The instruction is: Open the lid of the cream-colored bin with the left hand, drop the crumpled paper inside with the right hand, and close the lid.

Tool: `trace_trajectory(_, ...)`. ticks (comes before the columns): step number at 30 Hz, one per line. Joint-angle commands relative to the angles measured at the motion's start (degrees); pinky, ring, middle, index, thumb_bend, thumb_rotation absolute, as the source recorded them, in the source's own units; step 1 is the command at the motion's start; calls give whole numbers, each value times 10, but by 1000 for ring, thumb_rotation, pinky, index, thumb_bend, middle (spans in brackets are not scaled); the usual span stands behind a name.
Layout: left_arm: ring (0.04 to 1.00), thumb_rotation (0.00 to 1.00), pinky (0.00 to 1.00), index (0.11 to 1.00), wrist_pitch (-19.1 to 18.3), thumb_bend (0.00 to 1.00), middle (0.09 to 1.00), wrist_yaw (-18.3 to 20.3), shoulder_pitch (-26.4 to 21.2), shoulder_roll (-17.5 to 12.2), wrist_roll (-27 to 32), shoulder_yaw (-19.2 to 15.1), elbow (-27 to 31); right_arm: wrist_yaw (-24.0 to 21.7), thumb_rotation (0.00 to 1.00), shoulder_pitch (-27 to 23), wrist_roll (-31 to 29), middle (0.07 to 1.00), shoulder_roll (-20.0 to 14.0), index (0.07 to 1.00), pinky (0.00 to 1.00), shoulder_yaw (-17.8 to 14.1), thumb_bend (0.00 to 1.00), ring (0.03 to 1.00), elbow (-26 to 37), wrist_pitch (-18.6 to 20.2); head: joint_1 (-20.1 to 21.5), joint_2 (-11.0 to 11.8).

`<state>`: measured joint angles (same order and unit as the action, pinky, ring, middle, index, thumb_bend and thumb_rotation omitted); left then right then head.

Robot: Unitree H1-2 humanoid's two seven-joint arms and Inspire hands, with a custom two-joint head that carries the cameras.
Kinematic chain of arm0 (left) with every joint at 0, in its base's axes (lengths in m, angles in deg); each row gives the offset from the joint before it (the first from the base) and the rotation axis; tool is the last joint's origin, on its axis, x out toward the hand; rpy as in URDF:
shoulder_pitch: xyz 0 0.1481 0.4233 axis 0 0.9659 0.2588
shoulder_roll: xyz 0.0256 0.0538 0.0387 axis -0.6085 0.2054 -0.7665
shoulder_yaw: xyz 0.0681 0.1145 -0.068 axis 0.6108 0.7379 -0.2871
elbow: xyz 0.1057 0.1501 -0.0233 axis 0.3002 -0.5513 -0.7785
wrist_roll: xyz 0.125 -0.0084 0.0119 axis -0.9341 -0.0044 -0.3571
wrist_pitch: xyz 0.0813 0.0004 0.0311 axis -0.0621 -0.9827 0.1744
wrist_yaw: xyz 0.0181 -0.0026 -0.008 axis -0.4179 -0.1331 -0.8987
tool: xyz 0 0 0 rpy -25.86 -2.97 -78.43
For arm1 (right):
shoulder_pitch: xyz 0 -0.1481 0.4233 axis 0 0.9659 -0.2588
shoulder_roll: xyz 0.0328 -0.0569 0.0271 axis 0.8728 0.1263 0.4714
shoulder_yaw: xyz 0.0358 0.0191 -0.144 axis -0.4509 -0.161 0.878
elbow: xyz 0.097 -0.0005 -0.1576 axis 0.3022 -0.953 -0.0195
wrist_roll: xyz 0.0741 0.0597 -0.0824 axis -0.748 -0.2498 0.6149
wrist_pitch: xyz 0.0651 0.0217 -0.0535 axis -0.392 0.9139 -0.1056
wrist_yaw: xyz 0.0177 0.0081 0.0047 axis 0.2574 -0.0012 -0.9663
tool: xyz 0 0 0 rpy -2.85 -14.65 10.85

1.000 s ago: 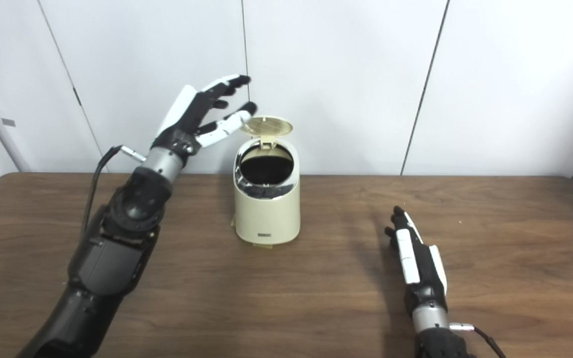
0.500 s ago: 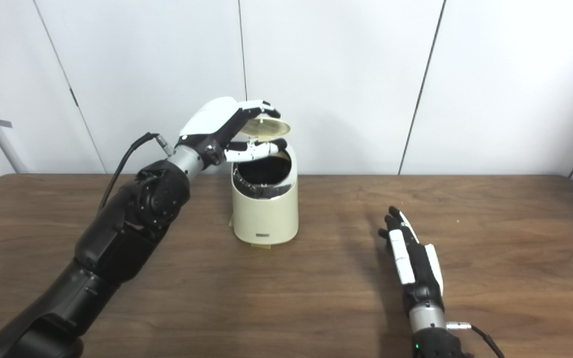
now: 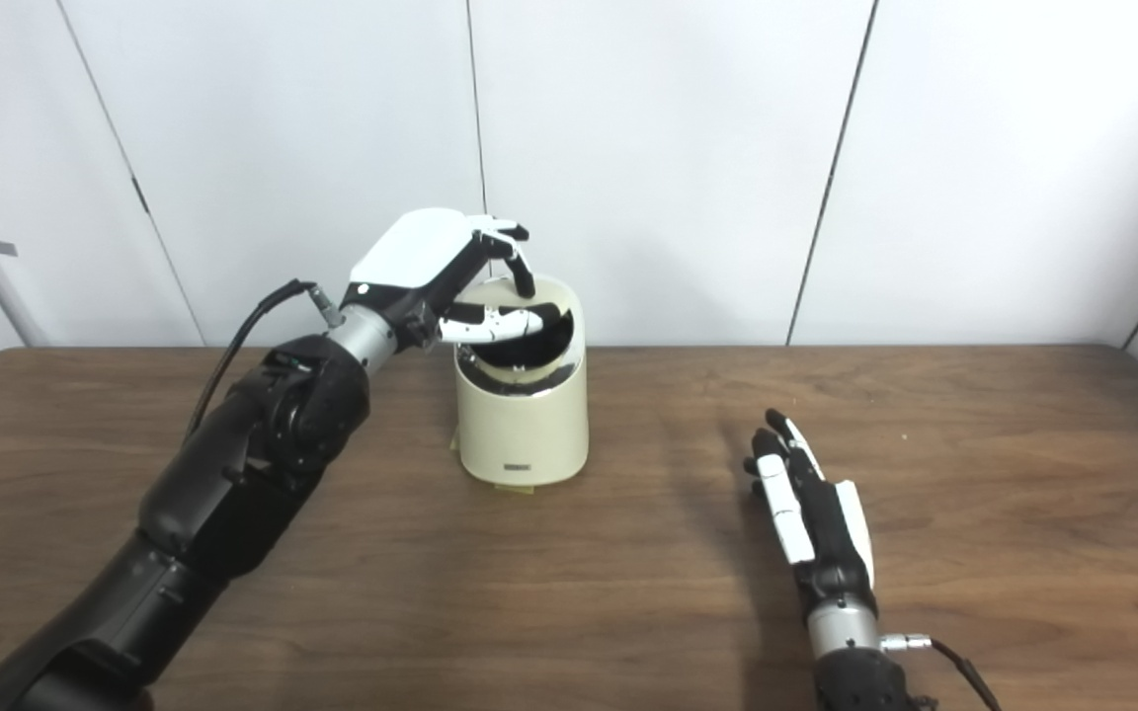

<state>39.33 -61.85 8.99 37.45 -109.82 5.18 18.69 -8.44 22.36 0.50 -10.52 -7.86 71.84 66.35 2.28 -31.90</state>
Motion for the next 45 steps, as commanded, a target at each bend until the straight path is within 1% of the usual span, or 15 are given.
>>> trace_trajectory(1,911,733,790,605,6,626,872,0,-21,-11,-5,-10,23,-7,1000,-1,5,910,0,929,796,7,550,828,7,8,2,-1)
trace_trajectory(3,911,727,790,601,4,629,872,8,-17,-13,-1,-14,28,-5,1000,-2,14,910,-2,932,793,12,547,827,5,7,4,-1)
trace_trajectory(6,907,666,785,598,1,646,871,24,-8,-17,2,-18,36,-2,1000,0,32,895,-5,941,777,21,587,809,4,-4,7,-4)
trace_trajectory(9,915,674,799,598,11,657,869,31,-2,-22,2,-20,34,-1,1000,1,43,889,-6,947,781,24,599,808,7,-4,7,-6)
trace_trajectory(15,927,676,831,599,20,642,866,35,14,-27,-3,-19,31,-3,1000,1,50,891,-2,957,800,26,540,810,13,3,12,-9)
trace_trajectory(17,926,683,832,598,24,633,866,35,19,-29,-6,-17,28,-3,1000,2,52,888,-2,961,800,27,541,813,14,1,13,-9)
trace_trajectory(19,932,715,848,598,27,638,865,36,23,-30,-7,-15,25,-2,1000,2,57,879,-3,962,805,29,561,811,13,-2,13,-10)
trace_trajectory(24,939,766,861,621,35,650,866,32,28,-30,-22,-6,10,1,1000,-1,68,872,-3,967,804,30,580,806,13,4,14,-10)
trace_trajectory(26,941,798,863,649,41,653,876,32,28,-32,-29,1,1,2,1000,-2,66,867,0,968,801,28,583,803,13,4,15,-10)
trace_trajectory(29,952,821,852,704,46,648,903,39,30,-32,-34,14,-7,0,990,-3,59,872,3,980,810,26,583,803,15,1,17,-11)
trace_trajectory(33,962,846,847,740,59,638,927,45,35,-34,-45,30,-14,0,998,-4,63,876,5,981,815,26,593,819,18,4,16,-12)
trace_trajectory(35,978,871,872,750,61,640,945,52,37,-38,-54,40,-13,2,1000,-5,64,872,6,978,805,25,602,823,19,7,16,-12)
trace_trajectory(40,991,849,928,755,58,642,958,63,46,-47,-79,58,3,2,1000,-7,60,878,6,982,806,24,606,821,20,5,19,-13)
trace_trajectory(43,991,813,936,761,54,631,957,68,52,-49,-75,56,15,2,1000,-6,57,878,8,981,808,24,603,817,23,3,18,-14)
trace_trajectory(45,987,810,930,761,52,621,957,69,54,-49,-68,51,22,2,1000,-7,55,880,9,980,804,22,609,817,23,7,14,-15)
